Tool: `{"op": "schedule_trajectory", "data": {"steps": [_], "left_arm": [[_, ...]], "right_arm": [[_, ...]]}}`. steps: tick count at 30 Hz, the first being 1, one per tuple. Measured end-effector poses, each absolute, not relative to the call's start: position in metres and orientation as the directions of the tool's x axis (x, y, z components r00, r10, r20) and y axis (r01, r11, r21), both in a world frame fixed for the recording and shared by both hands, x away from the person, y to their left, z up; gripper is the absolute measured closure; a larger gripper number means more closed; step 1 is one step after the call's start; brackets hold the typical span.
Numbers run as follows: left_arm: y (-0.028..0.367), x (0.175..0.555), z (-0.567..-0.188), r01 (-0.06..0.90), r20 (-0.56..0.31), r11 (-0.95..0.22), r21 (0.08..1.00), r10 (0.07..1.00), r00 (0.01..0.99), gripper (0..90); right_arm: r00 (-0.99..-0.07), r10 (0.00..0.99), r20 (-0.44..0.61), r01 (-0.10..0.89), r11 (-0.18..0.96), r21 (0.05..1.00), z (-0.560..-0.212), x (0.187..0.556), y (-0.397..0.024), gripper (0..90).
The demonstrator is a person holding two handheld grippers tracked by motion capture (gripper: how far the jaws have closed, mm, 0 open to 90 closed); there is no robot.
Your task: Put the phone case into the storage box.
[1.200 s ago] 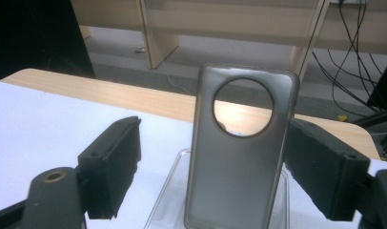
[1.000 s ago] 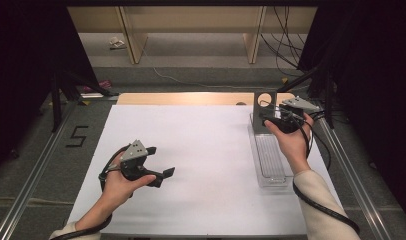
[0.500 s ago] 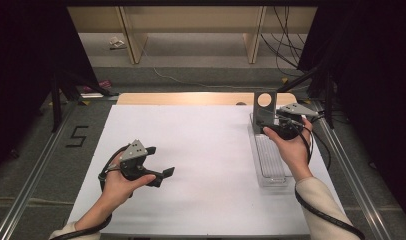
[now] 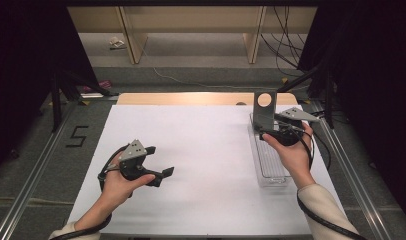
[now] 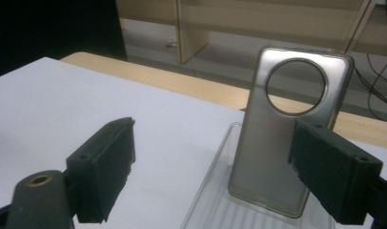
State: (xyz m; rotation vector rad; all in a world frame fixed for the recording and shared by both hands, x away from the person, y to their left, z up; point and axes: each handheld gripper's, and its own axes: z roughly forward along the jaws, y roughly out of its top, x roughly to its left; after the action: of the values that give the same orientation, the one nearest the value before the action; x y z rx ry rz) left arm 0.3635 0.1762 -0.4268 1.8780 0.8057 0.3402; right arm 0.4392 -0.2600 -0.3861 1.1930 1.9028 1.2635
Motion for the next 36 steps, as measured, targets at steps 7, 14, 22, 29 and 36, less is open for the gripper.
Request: {"op": "schedule_trajectory", "data": {"steps": [7, 14, 22, 29, 36], "left_arm": [[0.177, 0.363, -0.426, 0.376, -0.12, -0.256, 0.891, 0.667, 0.736, 0.2], [0.177, 0.363, -0.426, 0.375, -0.119, -0.254, 0.891, 0.668, 0.735, 0.1], [0.177, 0.361, -0.424, 0.373, -0.12, -0.252, 0.893, 0.665, 0.737, 0.1], [0.177, 0.359, -0.423, 0.373, -0.124, -0.246, 0.895, 0.665, 0.737, 0.1], [0.177, 0.357, -0.422, 0.37, -0.123, -0.248, 0.895, 0.662, 0.74, 0.1]], "right_arm": [[-0.48, 0.877, 0.02, 0.368, 0.181, 0.912, -0.387, 0.429, -0.258, 17.4], [-0.497, 0.867, 0.029, 0.375, 0.184, 0.909, -0.39, 0.423, -0.258, 17.4], [-0.513, 0.858, 0.04, 0.378, 0.184, 0.907, -0.389, 0.415, -0.258, 16.9], [-0.528, 0.848, 0.041, 0.376, 0.19, 0.907, -0.391, 0.409, -0.258, 16.8], [-0.543, 0.838, 0.051, 0.377, 0.189, 0.907, -0.393, 0.402, -0.259, 16.8]]}}
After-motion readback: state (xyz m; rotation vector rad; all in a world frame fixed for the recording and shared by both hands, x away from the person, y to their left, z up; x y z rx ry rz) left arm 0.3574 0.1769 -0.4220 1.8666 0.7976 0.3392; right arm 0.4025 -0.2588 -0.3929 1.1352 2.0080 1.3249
